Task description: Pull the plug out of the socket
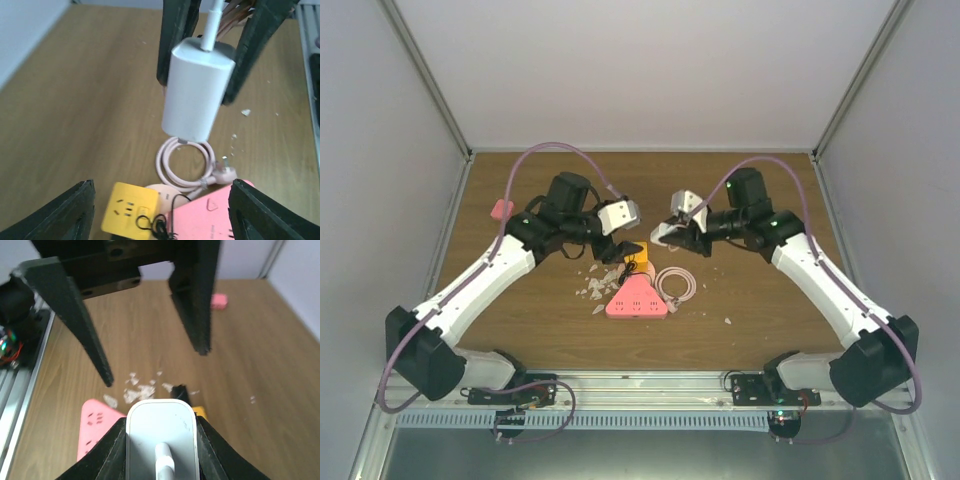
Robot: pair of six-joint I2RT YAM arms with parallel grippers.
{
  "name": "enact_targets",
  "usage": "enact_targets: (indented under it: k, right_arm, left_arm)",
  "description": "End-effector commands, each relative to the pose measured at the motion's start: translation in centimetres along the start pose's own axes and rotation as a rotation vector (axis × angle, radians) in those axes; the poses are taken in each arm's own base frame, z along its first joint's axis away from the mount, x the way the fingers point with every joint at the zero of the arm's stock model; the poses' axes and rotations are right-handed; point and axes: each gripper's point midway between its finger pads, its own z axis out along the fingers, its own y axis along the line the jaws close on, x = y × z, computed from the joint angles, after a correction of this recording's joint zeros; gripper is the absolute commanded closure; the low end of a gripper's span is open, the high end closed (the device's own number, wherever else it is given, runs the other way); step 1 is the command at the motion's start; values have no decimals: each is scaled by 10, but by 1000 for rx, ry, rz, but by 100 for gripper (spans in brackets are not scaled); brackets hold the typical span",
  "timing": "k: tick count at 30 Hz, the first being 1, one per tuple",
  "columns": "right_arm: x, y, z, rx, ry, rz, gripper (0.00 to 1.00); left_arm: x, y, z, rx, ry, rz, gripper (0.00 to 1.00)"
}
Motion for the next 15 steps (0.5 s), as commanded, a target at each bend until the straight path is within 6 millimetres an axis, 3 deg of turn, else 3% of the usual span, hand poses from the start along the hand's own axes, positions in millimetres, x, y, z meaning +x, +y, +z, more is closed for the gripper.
enact_targets:
  k: [1,8,15]
  right_arm:
    - [-35,-24,-21,50,-124,78,92]
    - [-56,-55,-39,87,-270,274,87]
    - [-49,-68,-35,101,-354,512,86]
  left_arm:
    - [-34,21,-32,-149,-70,24,25]
    - [-56,50,-57,-349,-97,80,22]
    - [-64,56,-60,-388,-116,134,19]
